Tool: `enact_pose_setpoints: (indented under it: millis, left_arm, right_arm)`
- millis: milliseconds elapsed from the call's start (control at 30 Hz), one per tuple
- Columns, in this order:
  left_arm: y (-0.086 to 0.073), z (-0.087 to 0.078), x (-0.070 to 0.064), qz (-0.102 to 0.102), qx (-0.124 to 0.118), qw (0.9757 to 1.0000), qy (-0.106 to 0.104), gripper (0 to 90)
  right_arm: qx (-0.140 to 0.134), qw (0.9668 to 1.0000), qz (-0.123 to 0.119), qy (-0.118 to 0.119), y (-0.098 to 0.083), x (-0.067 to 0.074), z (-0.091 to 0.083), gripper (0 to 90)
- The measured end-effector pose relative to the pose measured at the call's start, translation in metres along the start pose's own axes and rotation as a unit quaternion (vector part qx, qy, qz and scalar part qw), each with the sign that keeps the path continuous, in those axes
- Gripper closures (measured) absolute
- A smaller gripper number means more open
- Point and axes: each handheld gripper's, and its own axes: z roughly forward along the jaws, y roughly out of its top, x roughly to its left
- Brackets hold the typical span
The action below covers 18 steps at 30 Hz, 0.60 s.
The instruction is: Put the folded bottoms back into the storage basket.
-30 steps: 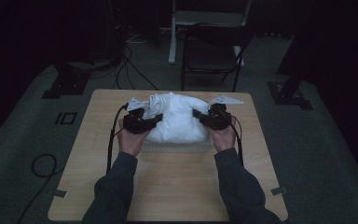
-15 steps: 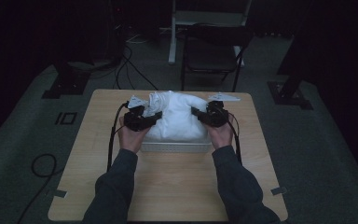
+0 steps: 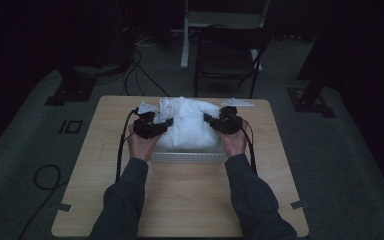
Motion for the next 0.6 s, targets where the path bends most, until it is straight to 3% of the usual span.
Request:
enact_pose_setpoints:
  millis: [600]
  left_arm:
    - [-0.002, 0.016, 0.008, -0.009, 0.017, 0.9998, 0.007, 55.2]
  right_arm:
    - [0.011, 0.9999, 0.005, -0.009, -0.002, -0.005, 0.015, 69.3]
